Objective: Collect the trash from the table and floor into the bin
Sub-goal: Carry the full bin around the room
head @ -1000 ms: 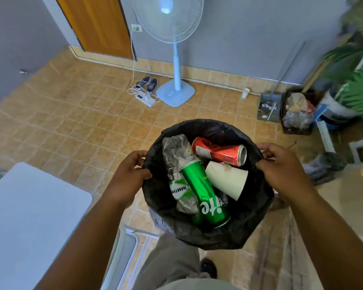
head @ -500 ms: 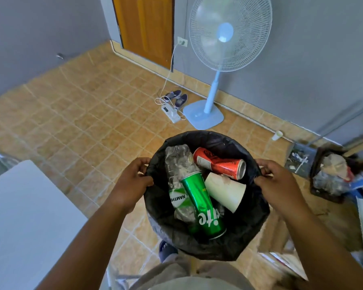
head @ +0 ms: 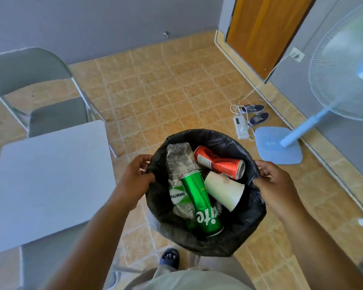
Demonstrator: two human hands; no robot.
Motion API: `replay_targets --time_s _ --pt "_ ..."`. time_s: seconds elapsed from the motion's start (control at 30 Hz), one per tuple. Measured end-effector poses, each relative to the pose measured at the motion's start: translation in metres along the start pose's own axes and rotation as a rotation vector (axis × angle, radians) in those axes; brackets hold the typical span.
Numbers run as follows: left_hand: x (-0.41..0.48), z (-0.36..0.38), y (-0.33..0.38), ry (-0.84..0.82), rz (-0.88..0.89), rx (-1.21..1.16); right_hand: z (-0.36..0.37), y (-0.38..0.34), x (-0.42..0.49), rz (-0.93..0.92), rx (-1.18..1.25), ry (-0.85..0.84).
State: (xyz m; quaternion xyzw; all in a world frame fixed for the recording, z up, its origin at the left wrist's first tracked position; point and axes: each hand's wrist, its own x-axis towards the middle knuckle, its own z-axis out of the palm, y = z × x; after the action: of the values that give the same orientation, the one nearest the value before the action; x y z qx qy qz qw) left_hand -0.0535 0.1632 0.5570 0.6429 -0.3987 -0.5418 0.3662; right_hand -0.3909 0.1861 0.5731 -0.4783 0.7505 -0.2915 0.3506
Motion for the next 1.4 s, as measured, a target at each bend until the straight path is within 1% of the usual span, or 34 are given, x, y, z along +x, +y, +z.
replay_targets --time_s 0.17,0.33,0.43,0.53,0.77,0.93,1.03,1.17,1.4 --pt "0.01 -0.005 0.007 0.27 -0.067 -0.088 0.018 -0.037 0.084 -0.172 -0.076 -0.199" --pt "0.016 -0.01 0.004 0.435 -0.112 -0.133 0.046 -0.07 0.142 -0.277 -0.116 -0.381" --pt "0.022 -0.02 -0.004 0.475 -0.127 -0.197 0.069 -0.082 0.161 -0.304 -0.124 -0.44" --pt "0.035 -0.036 -0.016 0.508 -0.153 -0.229 0.096 -0.091 0.175 -0.308 -0.133 -0.463" --pt "0.082 -0.067 -0.058 0.497 -0.195 -0.21 0.17 -0.084 0.204 -0.267 -0.17 -0.429" --pt "0.116 -0.063 -0.094 0.577 -0.255 -0.159 0.225 -0.056 0.241 -0.268 -0.222 -0.479" --pt "0.139 -0.056 -0.136 0.611 -0.289 -0.169 0.267 -0.026 0.271 -0.3 -0.244 -0.541" --pt "0.187 -0.039 -0.218 0.637 -0.337 -0.158 0.339 0.032 0.318 -0.347 -0.271 -0.589" --pt "0.29 -0.029 -0.372 0.699 -0.329 -0.107 0.478 0.136 0.39 -0.446 -0.3 -0.58"
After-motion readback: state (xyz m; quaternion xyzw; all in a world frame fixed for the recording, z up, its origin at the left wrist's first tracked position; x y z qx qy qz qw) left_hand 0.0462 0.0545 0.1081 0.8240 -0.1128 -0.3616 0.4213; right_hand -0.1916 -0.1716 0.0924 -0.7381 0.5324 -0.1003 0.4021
